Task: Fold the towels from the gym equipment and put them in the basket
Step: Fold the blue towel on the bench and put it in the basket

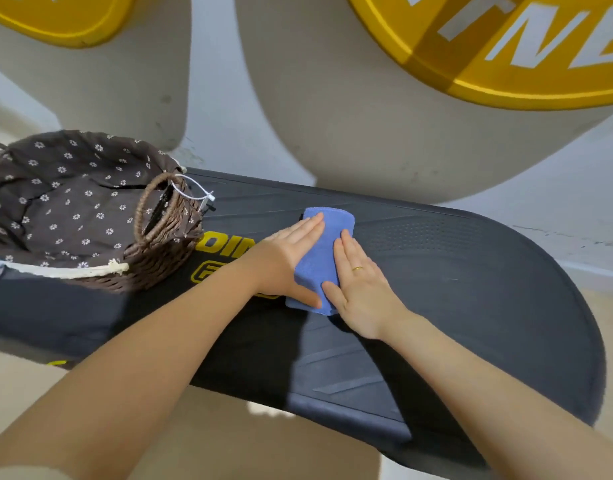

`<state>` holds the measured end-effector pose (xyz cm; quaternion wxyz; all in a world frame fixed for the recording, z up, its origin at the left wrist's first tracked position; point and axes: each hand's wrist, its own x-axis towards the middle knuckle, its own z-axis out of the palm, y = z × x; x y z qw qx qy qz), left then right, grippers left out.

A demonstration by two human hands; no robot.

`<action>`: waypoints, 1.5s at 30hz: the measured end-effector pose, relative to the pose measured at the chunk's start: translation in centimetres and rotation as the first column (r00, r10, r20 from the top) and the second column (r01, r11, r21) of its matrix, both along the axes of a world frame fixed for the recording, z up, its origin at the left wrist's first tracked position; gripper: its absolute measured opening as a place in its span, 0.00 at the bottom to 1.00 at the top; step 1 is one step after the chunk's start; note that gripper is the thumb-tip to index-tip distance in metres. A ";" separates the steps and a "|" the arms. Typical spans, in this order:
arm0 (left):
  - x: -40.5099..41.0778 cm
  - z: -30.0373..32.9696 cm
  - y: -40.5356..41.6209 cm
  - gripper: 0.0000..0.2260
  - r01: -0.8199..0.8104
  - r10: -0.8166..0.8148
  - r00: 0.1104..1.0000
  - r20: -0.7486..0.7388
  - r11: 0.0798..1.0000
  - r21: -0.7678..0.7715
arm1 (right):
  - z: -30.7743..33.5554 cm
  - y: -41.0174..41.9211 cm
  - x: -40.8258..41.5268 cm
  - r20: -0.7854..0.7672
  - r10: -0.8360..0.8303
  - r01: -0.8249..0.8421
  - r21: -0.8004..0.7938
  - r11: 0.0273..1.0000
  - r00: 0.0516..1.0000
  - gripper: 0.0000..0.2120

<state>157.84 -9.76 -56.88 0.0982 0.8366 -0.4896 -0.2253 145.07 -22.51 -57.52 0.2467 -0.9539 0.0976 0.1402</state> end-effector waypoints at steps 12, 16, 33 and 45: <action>-3.1 2.7 -1.7 0.55 -0.083 0.018 0.942 0.336 0.980 0.181 | 1.9 -0.8 -1.6 -0.296 -0.510 0.538 0.723 0.433 0.808 0.20; -2.4 2.3 -1.5 0.56 -0.052 0.004 0.954 0.301 0.987 0.154 | 2.0 -0.7 -0.1 -0.368 -0.488 0.577 0.714 0.397 0.791 0.04; 2.7 10.3 2.8 0.38 0.147 -0.003 0.862 0.507 0.959 -0.244 | 9.6 -1.0 4.4 0.206 -0.129 0.050 0.352 0.935 0.970 0.13; 10.5 15.7 17.0 0.22 -0.311 0.290 0.950 -0.115 0.897 -0.314 | 19.9 9.8 17.4 0.292 0.073 -0.185 0.378 0.907 0.954 0.16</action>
